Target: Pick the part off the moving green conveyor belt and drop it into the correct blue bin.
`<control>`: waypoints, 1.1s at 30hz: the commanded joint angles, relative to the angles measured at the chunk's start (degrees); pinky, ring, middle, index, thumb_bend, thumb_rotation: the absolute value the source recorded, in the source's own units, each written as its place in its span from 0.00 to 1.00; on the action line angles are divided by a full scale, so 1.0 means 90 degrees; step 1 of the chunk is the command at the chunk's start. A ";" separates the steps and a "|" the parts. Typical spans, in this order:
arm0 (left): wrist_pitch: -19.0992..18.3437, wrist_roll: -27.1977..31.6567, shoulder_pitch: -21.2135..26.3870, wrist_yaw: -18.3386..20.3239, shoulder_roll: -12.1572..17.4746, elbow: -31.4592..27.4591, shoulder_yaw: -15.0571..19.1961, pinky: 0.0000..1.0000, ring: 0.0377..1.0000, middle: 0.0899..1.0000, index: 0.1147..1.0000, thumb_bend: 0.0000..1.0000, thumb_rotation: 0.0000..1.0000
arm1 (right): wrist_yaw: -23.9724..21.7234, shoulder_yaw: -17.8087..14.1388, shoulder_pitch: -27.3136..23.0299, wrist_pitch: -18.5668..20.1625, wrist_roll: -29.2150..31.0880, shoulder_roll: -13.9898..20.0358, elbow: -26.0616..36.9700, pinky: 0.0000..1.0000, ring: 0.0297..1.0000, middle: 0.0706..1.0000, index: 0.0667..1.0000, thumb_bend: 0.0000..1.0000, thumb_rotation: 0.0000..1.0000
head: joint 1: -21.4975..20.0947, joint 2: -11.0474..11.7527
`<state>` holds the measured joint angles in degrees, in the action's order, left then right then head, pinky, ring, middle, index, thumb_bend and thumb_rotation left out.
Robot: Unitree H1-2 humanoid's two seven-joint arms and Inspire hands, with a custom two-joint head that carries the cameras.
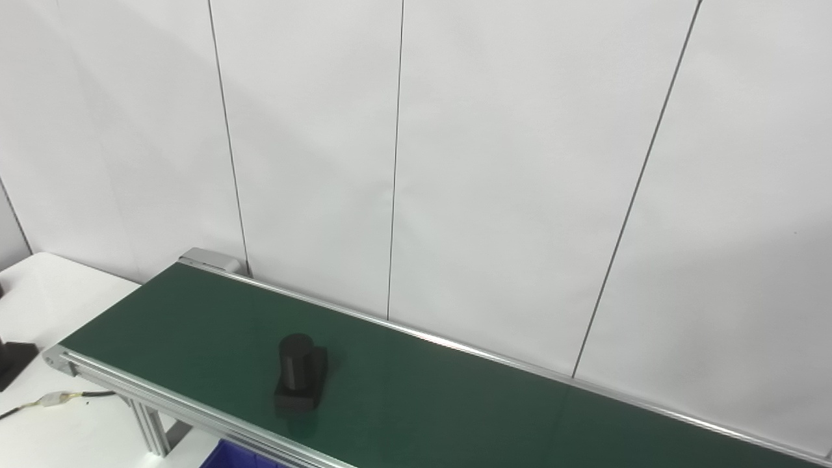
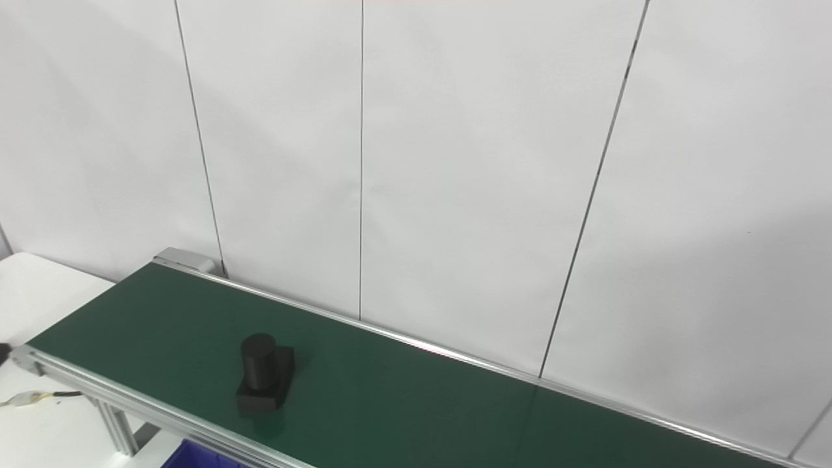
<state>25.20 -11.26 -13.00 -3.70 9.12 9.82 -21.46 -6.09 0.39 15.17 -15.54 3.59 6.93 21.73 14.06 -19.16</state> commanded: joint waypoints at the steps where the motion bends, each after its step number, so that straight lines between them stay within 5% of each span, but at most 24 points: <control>1: 0.0191 -0.0109 0.0204 -0.0282 -0.0006 -0.0034 -0.0106 0.70 0.77 0.79 0.75 0.98 0.28 | -0.0002 -0.0037 -0.0153 0.0087 -0.0029 0.0056 0.0220 0.85 0.88 0.89 0.96 0.74 0.36 | -0.0042 -0.0010; 11: 0.0191 -0.0122 0.0397 -0.0660 0.0084 0.0122 -0.0432 0.70 0.77 0.79 0.75 0.98 0.30 | 0.0034 -0.0114 -0.0558 0.0791 -0.0275 0.0127 0.0584 0.91 0.92 0.93 0.99 0.79 0.41 | -0.0302 -0.0170; 18: 0.0191 -0.0059 0.0376 -0.0611 0.0163 0.0037 -0.0447 0.72 0.79 0.80 0.76 0.98 0.30 | 0.0069 -0.0102 -0.0852 0.1085 -0.0471 0.0148 0.0649 0.91 0.91 0.92 0.99 0.86 0.48 | -0.1044 -0.0397; 23: 0.0191 0.0003 0.0311 -0.0506 0.0261 -0.0147 -0.0395 0.74 0.81 0.81 0.78 0.98 0.31 | 0.0162 0.0002 -0.0888 0.1045 -0.0940 -0.0027 0.0615 0.86 0.86 0.89 0.97 0.95 0.57 | -0.1610 -0.0716; 33: 0.0190 0.0281 0.0312 -0.0314 0.0451 -0.0421 -0.0356 0.78 0.84 0.85 0.83 0.96 0.29 | 0.0128 0.0177 -0.0955 0.1226 -0.1404 -0.0238 0.0895 0.83 0.84 0.87 0.96 0.89 0.55 | -0.2023 -0.1327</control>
<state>25.21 -9.39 -10.67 -7.30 12.79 8.13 -24.69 -5.33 2.06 7.72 -5.25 -8.81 4.92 27.33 -4.22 -31.03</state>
